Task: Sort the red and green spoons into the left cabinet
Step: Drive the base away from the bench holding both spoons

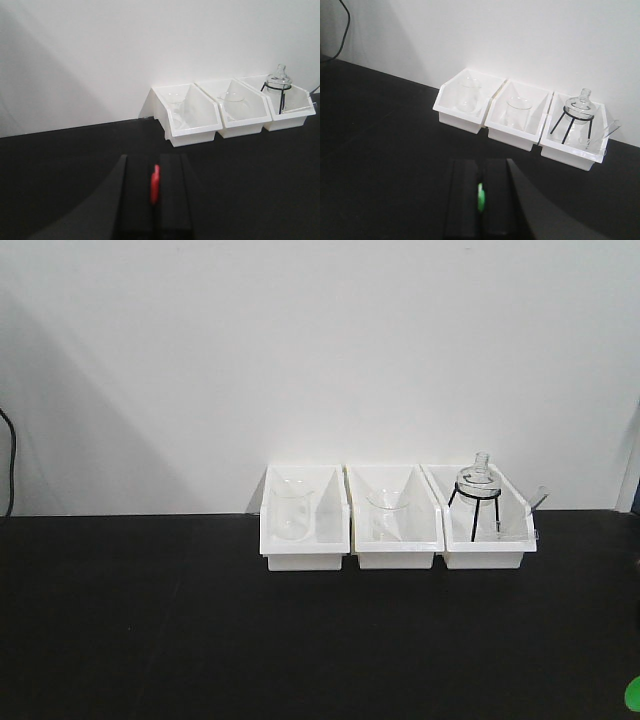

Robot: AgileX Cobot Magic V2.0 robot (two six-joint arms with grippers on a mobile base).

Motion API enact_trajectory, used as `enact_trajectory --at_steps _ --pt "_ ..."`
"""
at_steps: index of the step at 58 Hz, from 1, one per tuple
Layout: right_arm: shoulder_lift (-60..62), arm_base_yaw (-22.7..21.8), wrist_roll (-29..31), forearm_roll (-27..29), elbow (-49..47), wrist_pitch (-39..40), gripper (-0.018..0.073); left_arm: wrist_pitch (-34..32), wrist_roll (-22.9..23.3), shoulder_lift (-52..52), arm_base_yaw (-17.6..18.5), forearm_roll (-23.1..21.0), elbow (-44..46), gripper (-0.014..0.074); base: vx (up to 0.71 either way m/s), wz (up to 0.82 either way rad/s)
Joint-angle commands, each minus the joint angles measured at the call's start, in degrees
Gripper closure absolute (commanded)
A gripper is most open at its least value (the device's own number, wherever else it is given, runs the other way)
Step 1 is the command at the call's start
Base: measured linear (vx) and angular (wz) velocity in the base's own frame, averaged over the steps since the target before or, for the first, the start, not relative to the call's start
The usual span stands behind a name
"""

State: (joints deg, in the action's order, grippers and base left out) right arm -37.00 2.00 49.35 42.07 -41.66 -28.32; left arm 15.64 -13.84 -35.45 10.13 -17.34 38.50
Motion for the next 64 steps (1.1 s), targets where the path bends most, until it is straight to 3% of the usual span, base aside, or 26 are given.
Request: enact_trajectory --at_steps 1,34,64 --pt "0.0 -0.3 0.1 1.7 -1.5 3.3 0.0562 -4.3 0.3 0.0 0.2 -0.9 1.6 0.0600 -0.01 -0.03" --pt "0.0 -0.3 0.1 1.7 -1.5 3.3 0.0562 -4.3 0.3 0.0 0.2 -0.9 1.6 0.0600 -0.09 0.00" --pt "0.0 -0.3 0.1 1.7 -1.5 3.3 0.0562 -4.3 0.3 0.0 0.2 -0.9 1.6 0.0600 -0.18 0.35"
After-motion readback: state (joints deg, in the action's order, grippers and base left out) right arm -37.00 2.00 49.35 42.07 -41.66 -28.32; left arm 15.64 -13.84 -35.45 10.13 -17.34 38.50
